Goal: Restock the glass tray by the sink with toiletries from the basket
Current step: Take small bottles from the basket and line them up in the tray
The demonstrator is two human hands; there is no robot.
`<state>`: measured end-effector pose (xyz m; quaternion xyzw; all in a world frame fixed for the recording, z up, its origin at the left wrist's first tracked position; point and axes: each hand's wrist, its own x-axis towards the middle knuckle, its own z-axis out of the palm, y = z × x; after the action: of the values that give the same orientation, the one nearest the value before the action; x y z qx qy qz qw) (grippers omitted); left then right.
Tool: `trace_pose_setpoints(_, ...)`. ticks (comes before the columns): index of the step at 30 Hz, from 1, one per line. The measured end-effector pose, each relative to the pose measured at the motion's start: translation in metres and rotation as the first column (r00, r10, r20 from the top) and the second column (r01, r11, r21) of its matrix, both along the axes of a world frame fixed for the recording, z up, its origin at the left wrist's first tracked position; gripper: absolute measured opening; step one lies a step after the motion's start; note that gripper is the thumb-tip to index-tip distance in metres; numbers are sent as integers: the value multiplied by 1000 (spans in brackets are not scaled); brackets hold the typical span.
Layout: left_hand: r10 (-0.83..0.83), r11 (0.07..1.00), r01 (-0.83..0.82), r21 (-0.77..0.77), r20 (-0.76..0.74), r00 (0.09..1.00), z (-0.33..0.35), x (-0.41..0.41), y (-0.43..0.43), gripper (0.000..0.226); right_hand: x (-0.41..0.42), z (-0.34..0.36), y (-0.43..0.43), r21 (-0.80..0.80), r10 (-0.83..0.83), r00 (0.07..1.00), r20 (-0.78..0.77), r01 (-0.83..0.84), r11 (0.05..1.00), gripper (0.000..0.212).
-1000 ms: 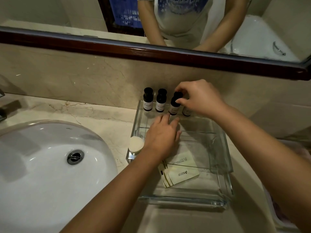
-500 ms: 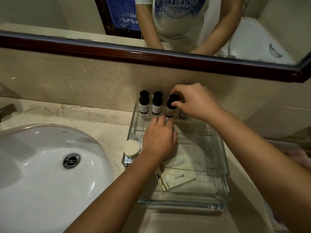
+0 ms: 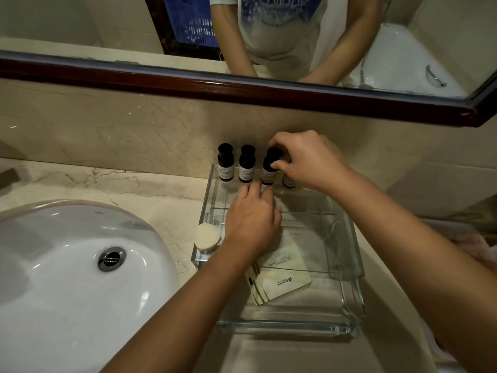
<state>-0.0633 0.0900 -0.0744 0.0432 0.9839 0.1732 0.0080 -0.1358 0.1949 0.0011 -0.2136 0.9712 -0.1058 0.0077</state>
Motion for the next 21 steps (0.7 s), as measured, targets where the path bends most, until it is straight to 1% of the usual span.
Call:
trace_pose_setpoints(2, -11, 1000, 11, 18, 9, 1000, 3, 3, 0, 48, 2, 7, 6, -9, -2, 999, -35, 2, 1000, 41)
trace_pose_setpoints(5, -34, 999, 34, 41, -7, 999, 4, 9, -2, 44, 4, 18, 27, -139, -66, 994, -89, 53, 989, 39)
trace_pose_setpoints(7, -80, 996, 81, 48, -11, 997, 4, 11, 0, 45, 5, 17, 45, -202, -143, 987, -75, 125, 971, 34)
trace_pose_setpoints(9, -134, 990, 133, 41, 3, 991, 2, 10, 4, 47, 6, 6, 56, -224, -192, 981, -10, 185, 957, 34)
trace_pose_setpoints(12, -154, 988, 153, 37, 20, 988, -1, 4, 14, 49, 5, -13, 59, -232, -186, 977, 102, 205, 951, 41)
trace_pose_setpoints(14, -150, 988, 149, 42, 26, 988, -3, 0, 21, 49, 4, -22, 55, -239, -173, 976, 136, 201, 950, 46)
trace_pose_setpoints(18, -123, 992, 123, 19, 8, 992, -7, -8, 30, 49, -2, -31, 47, -286, -149, 979, 136, 183, 941, 50)
trace_pose_setpoints(21, -109, 994, 109, 9, -17, 994, -11, -12, 32, 47, -6, -35, 43, -256, -134, 983, 124, 162, 953, 49)
